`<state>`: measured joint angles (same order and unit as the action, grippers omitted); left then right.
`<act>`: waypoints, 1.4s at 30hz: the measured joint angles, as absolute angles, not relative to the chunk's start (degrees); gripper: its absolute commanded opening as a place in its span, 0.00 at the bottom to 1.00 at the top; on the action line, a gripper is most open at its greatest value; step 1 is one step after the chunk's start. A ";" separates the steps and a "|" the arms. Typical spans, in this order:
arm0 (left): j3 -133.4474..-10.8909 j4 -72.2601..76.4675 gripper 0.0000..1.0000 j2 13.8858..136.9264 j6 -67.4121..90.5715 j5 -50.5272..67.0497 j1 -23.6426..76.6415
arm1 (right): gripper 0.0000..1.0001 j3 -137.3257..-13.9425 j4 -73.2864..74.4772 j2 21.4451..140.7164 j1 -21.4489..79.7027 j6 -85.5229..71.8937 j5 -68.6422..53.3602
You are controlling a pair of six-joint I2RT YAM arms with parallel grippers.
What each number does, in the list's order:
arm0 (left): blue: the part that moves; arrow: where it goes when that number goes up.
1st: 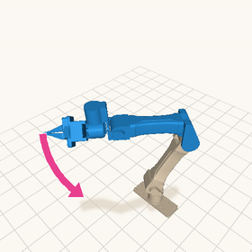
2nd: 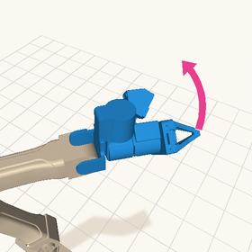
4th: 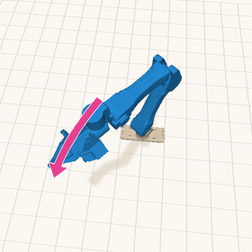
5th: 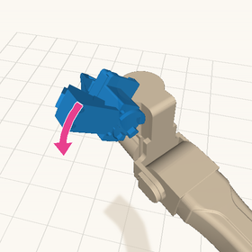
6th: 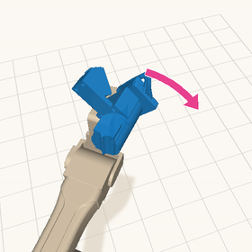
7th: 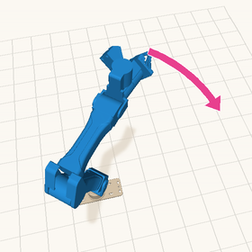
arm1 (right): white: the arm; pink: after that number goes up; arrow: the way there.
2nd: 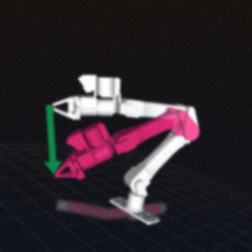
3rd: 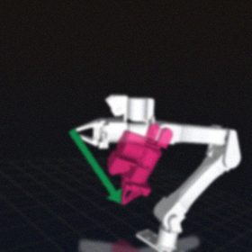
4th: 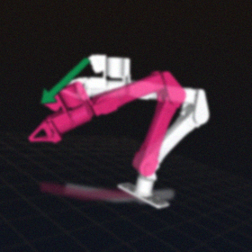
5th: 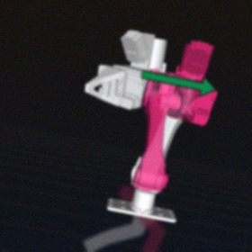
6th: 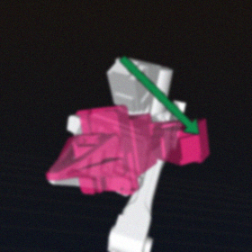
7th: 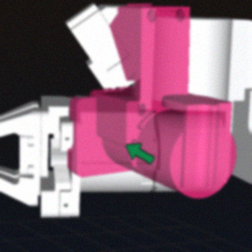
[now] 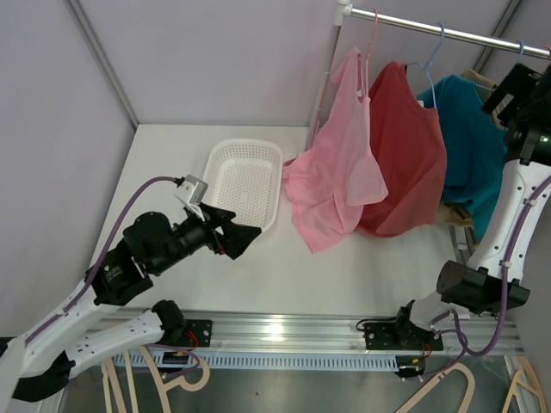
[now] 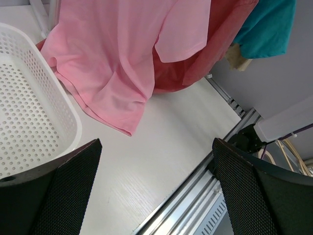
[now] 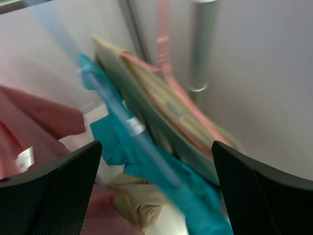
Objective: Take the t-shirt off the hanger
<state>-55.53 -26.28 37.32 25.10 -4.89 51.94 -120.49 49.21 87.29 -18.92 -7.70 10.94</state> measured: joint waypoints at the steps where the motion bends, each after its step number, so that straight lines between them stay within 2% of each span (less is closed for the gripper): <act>1: -55.61 -26.30 0.99 37.71 25.17 -4.51 51.94 | 0.99 -121.84 50.28 88.38 -21.52 -8.16 8.34; 8: -56.84 -28.18 1.00 38.74 25.50 -3.70 51.94 | 0.99 -125.58 51.22 87.94 -30.59 -9.93 -6.55; 15: -59.44 -28.47 1.00 39.59 25.50 -3.84 51.94 | 0.82 -125.49 50.68 87.46 -34.72 -10.41 -12.34; 24: -64.36 -29.36 1.00 45.39 25.45 -3.77 51.94 | 0.69 -125.49 52.14 91.59 -36.75 -9.58 -12.75; 37: -68.10 -30.98 1.00 48.99 25.43 -3.77 51.94 | 0.61 -122.10 51.51 93.21 -36.82 -8.93 -13.17; 39: -68.12 -31.05 0.99 49.54 25.45 -3.77 51.94 | 0.53 -122.10 51.27 93.69 -36.82 -8.86 -13.23; 42: -68.12 -31.07 1.00 50.06 25.45 -3.75 51.94 | 0.46 -122.10 50.89 94.35 -36.82 -8.78 -13.39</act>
